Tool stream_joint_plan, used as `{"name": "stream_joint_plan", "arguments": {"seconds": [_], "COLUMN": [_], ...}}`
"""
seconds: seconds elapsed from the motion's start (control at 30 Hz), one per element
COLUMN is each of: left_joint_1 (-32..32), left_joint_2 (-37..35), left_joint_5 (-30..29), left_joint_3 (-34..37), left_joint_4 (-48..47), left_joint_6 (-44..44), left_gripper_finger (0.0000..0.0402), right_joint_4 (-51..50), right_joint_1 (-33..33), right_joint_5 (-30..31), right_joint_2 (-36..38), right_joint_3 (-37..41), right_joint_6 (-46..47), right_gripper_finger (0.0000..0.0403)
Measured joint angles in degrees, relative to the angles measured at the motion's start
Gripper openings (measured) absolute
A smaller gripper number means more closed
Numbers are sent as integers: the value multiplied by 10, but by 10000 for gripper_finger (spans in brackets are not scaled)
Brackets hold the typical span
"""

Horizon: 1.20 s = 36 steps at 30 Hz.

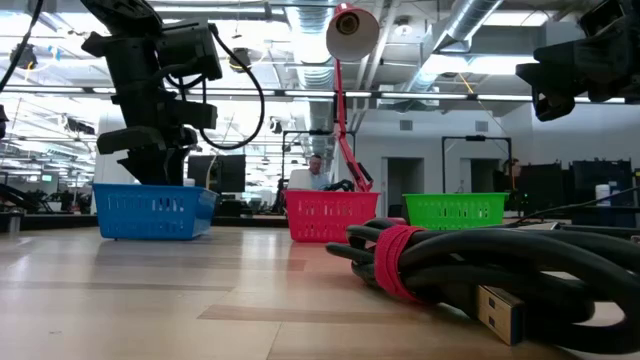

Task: Pick and place items into bin
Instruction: Put the white charger adapter into the blue bin, then put the blue charger adapter into the blue bin

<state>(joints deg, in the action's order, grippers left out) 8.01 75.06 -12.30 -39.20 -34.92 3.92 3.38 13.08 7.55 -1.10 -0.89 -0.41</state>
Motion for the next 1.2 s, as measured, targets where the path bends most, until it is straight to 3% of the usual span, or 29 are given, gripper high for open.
{"name": "stream_joint_plan", "arguments": {"seconds": [0.3, 0.4, 0.47, 0.6, 0.77, 0.97, 1.13, 1.2], "left_joint_1": [8, 5, 1, -11, -42, -163, -309, -363], "left_joint_2": [0, 0, 0, 0, 0, -1, 16, 36], "left_joint_5": [-10, 15, 36, 119, 256, 293, 221, 166], "left_joint_3": [-4, -36, -73, -172, -271, -306, -280, -272], "left_joint_4": [11, 2, -52, -168, -189, -197, -178, -172], "left_joint_6": [0, 4, 4, -15, -123, -200, -338, -365], "left_gripper_finger": [217, 217, 218, 216, 206, 189, 185, 186], "right_joint_4": [0, 0, 0, 1, 24, 75, 50, 27], "right_joint_1": [0, 0, 0, 0, 0, 0, 0, 0], "right_joint_5": [0, 0, 0, -1, 0, 0, 0, 1], "right_joint_2": [0, 0, 0, 0, -1, -5, -5, -5], "right_joint_3": [0, 0, 0, 0, 0, 0, 0, 0], "right_joint_6": [0, 6, 17, 19, 9, -72, -76, -75], "right_gripper_finger": [144, 144, 146, 155, 177, 205, 210, 208]}}
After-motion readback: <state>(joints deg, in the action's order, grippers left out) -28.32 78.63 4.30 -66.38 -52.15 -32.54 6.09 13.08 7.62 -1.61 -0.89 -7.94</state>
